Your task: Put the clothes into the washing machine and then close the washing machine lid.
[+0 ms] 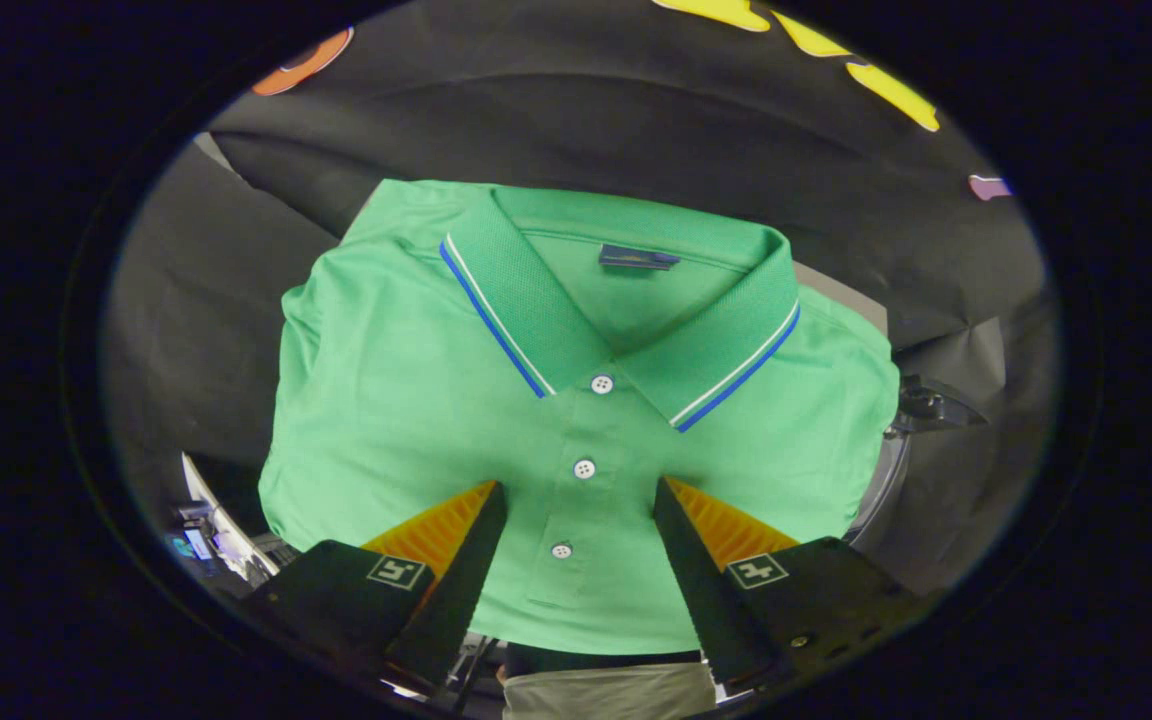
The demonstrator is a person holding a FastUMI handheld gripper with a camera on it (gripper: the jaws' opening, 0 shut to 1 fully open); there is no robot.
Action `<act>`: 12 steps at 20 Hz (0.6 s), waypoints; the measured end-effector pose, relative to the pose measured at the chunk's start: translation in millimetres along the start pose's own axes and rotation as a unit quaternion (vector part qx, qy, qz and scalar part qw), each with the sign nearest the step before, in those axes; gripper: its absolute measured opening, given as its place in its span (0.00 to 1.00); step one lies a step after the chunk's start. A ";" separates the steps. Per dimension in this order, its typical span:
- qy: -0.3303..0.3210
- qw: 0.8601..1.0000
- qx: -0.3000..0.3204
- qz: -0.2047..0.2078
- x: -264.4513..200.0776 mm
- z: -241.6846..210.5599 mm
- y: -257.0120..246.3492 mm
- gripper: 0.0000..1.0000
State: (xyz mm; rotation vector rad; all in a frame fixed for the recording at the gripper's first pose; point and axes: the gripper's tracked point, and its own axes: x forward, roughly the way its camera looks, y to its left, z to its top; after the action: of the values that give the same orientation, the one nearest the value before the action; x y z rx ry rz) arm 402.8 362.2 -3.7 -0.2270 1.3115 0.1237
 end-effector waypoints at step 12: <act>-0.013 0.999 0.027 0.031 -3.4 6.3 -9.3 0.07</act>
State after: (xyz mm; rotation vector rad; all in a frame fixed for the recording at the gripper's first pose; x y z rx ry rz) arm 409.9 354.8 2.0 -0.1377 1.2955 0.1437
